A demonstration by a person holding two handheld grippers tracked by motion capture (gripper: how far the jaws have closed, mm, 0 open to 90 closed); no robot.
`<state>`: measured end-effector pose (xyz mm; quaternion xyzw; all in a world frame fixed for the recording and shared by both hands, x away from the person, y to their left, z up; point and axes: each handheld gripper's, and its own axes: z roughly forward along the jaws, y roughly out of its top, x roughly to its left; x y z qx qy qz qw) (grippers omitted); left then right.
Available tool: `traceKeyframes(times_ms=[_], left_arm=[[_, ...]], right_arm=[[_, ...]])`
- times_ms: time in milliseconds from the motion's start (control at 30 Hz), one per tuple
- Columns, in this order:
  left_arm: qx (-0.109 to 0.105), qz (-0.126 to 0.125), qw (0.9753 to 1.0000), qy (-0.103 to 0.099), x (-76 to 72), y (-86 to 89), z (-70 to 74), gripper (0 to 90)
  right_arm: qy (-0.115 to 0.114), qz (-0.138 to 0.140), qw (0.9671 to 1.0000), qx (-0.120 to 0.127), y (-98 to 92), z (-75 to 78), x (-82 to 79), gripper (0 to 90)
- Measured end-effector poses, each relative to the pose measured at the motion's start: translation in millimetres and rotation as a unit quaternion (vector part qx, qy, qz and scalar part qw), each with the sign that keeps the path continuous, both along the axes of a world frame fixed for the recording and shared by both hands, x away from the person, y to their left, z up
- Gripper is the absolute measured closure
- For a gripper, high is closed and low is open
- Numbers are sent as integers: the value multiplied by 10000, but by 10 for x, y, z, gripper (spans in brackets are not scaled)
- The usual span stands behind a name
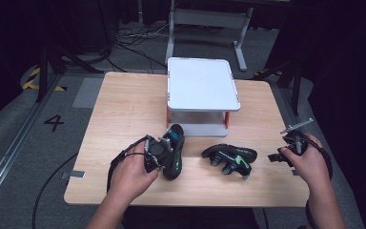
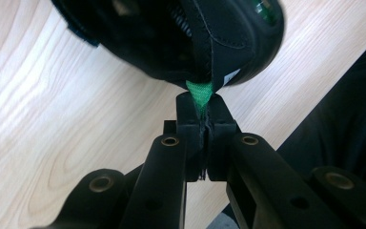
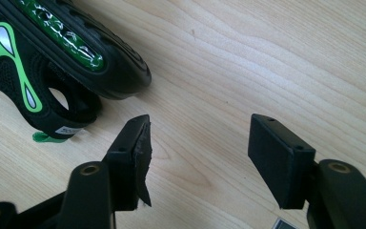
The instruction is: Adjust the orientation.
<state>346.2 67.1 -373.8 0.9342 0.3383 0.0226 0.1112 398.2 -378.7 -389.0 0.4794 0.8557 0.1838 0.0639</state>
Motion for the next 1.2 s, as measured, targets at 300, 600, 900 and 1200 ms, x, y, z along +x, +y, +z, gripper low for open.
traceKeyframes(times_ms=[300,600,900,1200], left_arm=[[-45,-733,9973,-31,96,-518,-141,872],[314,-1080,9936,-20,76,-764,-170,869],[390,-1267,9912,6,-64,-788,-121,864],[157,-1318,9911,42,-62,-839,-103,862]], right_arm=[[-123,-37,9999,1,-68,5,-146,429],[-200,63,9998,9,-51,18,-271,420],[-254,126,9996,34,-20,46,-284,416],[-246,183,9995,30,26,51,-274,410]])
